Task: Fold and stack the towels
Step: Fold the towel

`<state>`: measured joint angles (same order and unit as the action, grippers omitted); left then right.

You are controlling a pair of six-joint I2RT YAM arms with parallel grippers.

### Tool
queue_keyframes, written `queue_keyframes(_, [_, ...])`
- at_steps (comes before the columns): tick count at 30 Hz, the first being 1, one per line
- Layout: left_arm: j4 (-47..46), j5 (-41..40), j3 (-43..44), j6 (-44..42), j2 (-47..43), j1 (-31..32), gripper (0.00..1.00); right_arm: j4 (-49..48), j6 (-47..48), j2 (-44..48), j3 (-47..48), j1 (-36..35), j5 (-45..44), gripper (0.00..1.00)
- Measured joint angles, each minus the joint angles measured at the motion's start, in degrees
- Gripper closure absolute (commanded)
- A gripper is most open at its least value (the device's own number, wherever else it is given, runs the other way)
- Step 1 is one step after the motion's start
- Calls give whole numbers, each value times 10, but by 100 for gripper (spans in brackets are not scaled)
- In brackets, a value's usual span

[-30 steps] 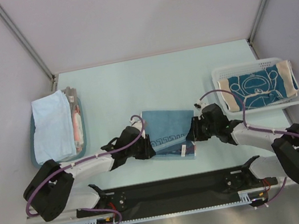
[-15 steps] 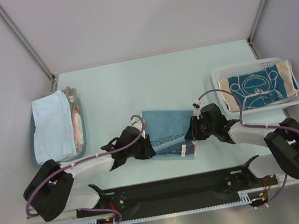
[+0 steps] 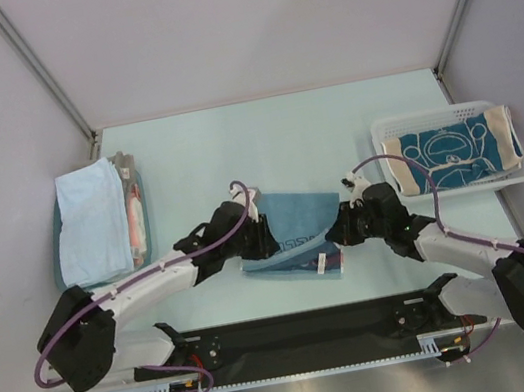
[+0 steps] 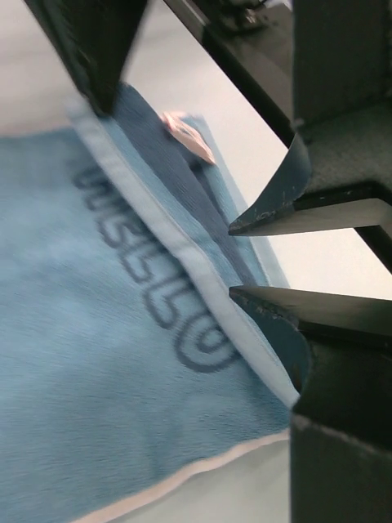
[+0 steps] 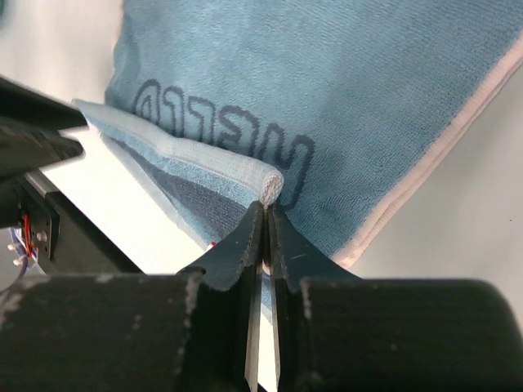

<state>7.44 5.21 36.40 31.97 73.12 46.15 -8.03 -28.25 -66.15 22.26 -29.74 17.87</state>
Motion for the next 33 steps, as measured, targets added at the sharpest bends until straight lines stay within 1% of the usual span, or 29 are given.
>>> queue_keyframes(3, [2,-10,51,0,18,0,64,0,10,22,-9,-6,1,92])
queue_keyframes(7, [-10,-14,110,0,87,0,65,1,18,43,-23,-16,0,92])
queue_keyframes(13, [-24,21,135,1,188,2,66,5,26,78,-41,-26,0,91])
queue_keyframes(22, [-34,69,165,1,229,7,65,0,33,120,-63,-30,0,90])
queue_keyframes(33, [-52,115,184,1,274,8,66,-5,36,133,-68,-31,-3,91])
